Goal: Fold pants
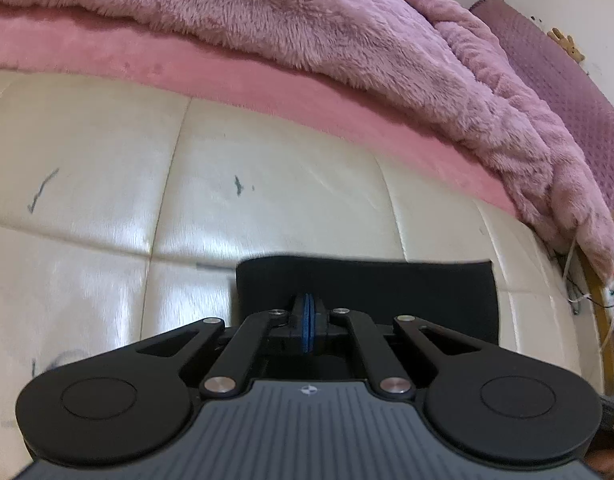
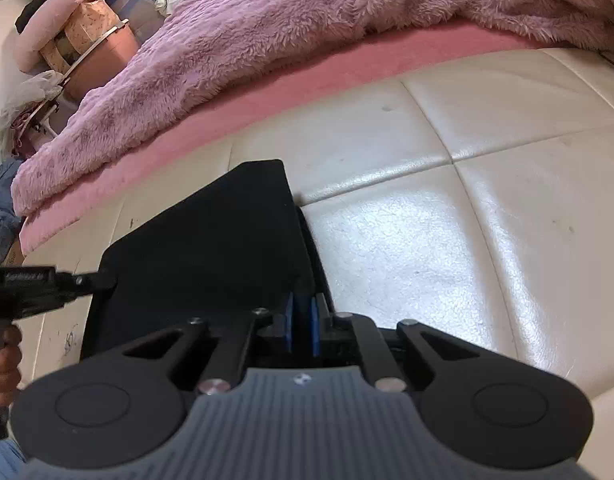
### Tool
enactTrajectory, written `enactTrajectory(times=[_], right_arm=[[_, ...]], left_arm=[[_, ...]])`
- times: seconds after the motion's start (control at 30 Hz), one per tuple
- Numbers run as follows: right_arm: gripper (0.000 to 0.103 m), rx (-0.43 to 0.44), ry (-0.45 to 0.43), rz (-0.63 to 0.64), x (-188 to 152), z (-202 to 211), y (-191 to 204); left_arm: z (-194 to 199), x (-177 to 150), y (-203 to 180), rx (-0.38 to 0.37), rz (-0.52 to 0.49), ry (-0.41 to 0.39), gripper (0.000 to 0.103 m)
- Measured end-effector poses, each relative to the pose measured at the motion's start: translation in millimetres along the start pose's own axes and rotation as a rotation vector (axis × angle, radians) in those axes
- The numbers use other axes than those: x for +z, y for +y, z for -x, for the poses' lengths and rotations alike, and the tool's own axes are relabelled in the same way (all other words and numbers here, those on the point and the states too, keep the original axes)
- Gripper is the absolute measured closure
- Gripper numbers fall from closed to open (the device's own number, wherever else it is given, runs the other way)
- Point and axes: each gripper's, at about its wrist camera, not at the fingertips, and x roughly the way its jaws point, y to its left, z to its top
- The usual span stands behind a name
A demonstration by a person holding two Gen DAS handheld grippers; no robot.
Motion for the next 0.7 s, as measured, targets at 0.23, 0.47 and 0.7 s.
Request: enactTrajectory(times=[0.23,0.47,0.7], right_arm=[[0.101,-0.014,-0.002,0.026,-2.9,-2.2,1.3],[0.077,-0.071,-0.071,0.08,-4.6,28.9,5.8],[0.087,-0.028,-0.105,0.233,-38.4,78.7,30.7]], left_arm=[[-14.2,14.9,2.7,0.081,-0.012,-0.019,0.1],[28.8,11.4,-1.7,0.036,-0.045,-0.055,0.1],[67.7,-39.1,-20.1,-0.062,-0.131,0.07,0.1]])
